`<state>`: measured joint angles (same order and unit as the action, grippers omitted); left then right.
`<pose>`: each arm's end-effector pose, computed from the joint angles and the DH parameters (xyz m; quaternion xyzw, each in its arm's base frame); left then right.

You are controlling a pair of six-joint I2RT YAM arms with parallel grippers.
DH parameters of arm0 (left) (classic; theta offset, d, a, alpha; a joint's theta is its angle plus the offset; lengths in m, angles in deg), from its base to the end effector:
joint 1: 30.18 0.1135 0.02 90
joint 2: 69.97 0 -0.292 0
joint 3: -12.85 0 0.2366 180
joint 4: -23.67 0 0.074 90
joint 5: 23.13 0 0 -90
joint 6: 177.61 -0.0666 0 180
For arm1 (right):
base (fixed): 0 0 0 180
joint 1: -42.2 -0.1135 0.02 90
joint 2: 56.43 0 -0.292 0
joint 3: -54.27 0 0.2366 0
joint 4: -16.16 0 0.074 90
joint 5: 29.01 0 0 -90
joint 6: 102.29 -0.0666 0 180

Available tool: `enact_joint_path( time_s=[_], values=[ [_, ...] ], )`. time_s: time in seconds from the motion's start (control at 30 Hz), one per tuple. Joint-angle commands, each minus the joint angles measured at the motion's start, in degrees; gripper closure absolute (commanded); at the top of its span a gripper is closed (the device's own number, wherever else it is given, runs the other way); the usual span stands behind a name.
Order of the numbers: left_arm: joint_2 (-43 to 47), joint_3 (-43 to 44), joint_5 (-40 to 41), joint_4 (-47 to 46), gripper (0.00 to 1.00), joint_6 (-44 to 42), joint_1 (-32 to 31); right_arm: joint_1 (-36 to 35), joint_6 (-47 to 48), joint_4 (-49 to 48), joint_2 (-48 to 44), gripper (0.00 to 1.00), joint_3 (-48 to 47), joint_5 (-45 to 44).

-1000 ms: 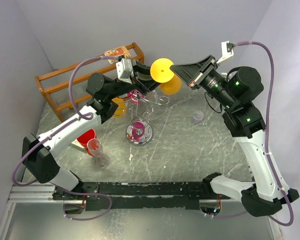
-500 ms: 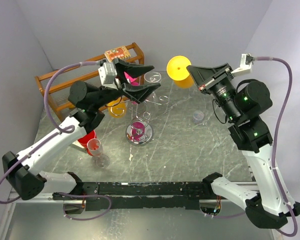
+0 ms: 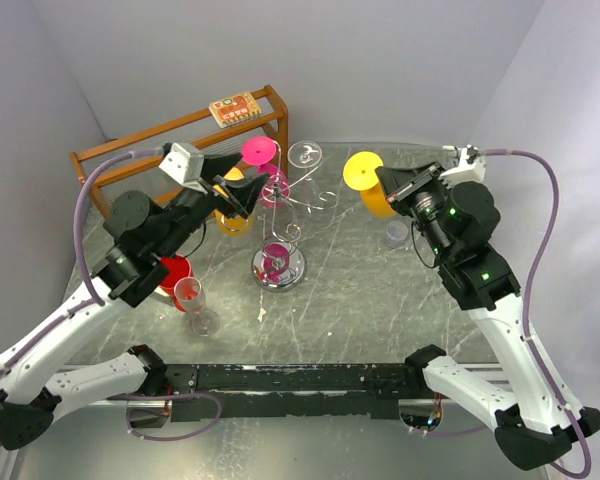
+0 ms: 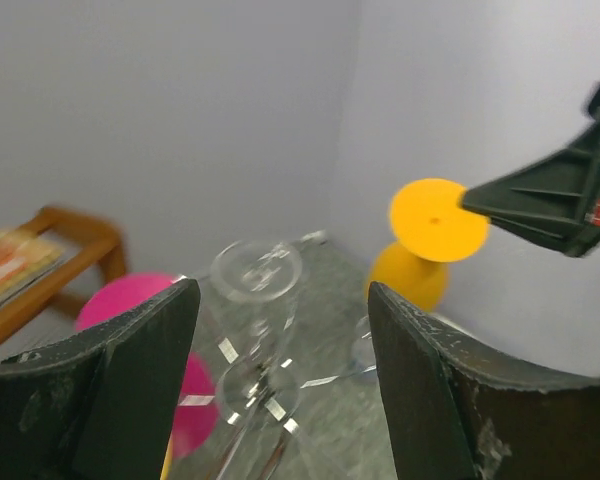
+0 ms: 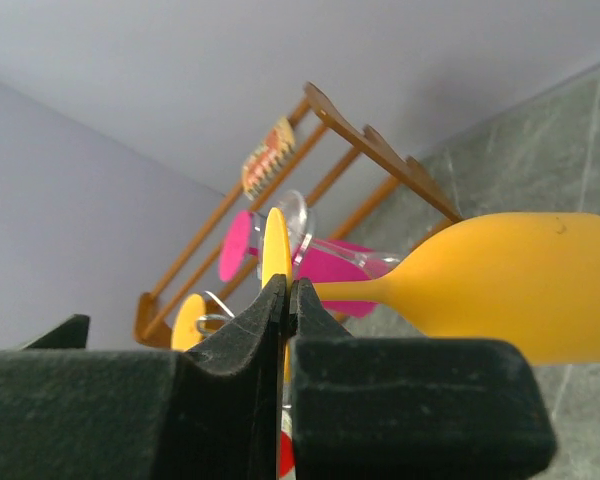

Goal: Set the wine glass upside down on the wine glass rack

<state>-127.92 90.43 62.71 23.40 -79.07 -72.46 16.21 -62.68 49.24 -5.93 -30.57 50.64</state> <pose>0.1595 -0.1515 0.4883 0.1950 0.5406 -0.3699 0.7300 0.1573 0.0634 0.4753 0.2102 0.6671 0.3906 0.5985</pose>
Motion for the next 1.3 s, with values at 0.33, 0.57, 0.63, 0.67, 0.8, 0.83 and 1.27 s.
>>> enact_joint_path(
  time_s=[0.33, 0.57, 0.63, 0.67, 0.8, 0.83, 1.27],
  values=[
    [20.66, -13.63, 47.99, 7.88, 0.22, -8.54, -0.3, -0.04, -3.8, -4.4, -1.59, 1.0, 7.48, 2.35],
    [26.21, -18.79, 49.11, 3.9, 0.24, -7.6, -0.29, -0.01, -4.06, -6.96, 1.29, 1.0, 6.89, 8.62],
    [26.6, -18.85, 49.71, 4.5, 0.24, -7.02, -0.34, -0.02, -4.96, -7.51, 2.3, 1.0, 6.68, 10.29],
    [26.61, -18.78, 50.01, 4.69, 0.24, -6.8, -0.34, -0.06, -5.27, -7.41, 2.79, 1.0, 6.43, 10.62],
    [26.97, -18.38, 50.06, 5.71, 0.25, -6.24, -0.34, -0.04, -6.08, -7.02, 4.05, 1.0, 5.71, 11.6],
    [27.05, -18.33, 50.05, 5.87, 0.25, -6.18, -0.34, -0.05, -6.36, -7.27, 4.15, 1.0, 5.81, 11.82],
    [26.68, -18.45, 49.54, 6.61, 0.24, -5.5, -0.34, -0.02, -8.18, -10.63, 6.95, 1.0, 5.99, 18.81]
  ],
)
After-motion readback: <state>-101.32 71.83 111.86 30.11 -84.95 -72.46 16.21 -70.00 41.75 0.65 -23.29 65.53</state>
